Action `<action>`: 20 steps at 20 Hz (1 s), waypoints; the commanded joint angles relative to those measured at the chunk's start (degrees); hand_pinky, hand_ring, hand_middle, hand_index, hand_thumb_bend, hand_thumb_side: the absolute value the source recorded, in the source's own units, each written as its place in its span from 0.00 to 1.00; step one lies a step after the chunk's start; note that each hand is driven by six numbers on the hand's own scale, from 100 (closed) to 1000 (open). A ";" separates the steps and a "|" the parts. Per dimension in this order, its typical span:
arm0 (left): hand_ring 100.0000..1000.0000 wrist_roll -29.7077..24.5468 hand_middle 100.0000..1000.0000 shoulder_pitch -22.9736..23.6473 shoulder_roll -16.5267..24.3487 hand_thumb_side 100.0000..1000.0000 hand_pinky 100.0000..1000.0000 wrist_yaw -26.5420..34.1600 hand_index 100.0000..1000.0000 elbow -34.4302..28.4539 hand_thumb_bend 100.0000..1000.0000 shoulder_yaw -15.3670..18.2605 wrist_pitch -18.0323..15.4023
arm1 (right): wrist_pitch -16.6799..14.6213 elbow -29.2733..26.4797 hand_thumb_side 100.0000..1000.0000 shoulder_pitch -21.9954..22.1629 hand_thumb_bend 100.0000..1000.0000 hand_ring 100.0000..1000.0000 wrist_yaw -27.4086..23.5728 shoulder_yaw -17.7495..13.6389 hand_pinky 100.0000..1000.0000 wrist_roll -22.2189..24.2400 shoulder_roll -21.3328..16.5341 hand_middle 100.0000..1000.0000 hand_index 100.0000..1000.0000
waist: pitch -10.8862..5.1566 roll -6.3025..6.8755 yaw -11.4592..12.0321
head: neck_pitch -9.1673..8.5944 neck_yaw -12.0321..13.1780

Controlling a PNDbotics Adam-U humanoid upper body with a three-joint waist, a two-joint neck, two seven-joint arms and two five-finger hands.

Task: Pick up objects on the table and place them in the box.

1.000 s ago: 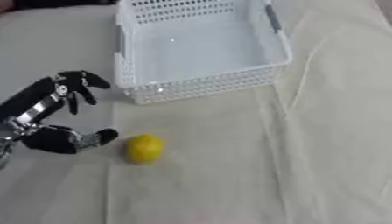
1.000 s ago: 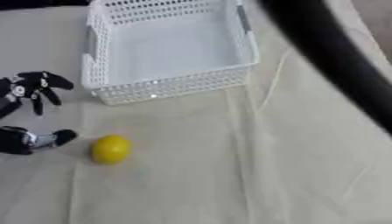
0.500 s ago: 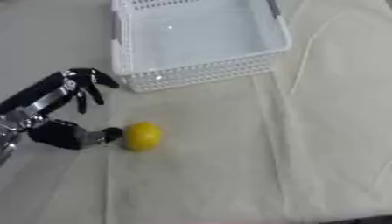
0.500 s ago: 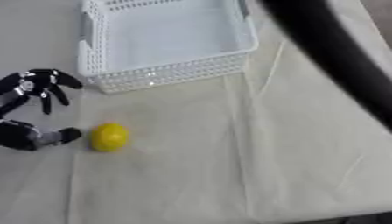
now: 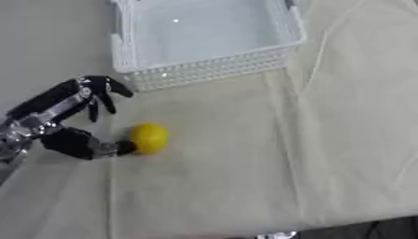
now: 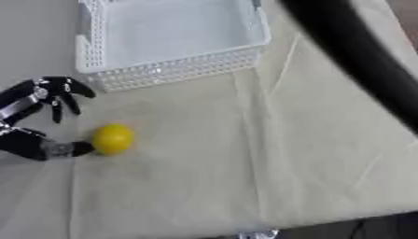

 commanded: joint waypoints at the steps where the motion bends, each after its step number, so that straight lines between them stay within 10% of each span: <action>1: 0.55 -0.55 0.73 -1.07 -0.95 0.52 0.29 -1.01 0.80 0.67 0.45 0.06 -0.15 | -0.09 -0.07 0.87 0.48 0.00 0.52 0.35 0.06 0.40 0.40 -1.07 0.62 0.68 | -0.83 -0.17 -0.23 | 0.35 0.05; 20: 0.53 -0.07 0.71 -1.01 -9.32 0.39 0.26 -6.41 0.78 6.35 0.35 -0.21 0.20 | -0.25 -0.79 0.86 0.21 0.00 0.52 0.65 -0.16 0.39 1.20 -1.72 0.62 0.68 | -0.93 -0.18 -0.46 | 0.89 0.15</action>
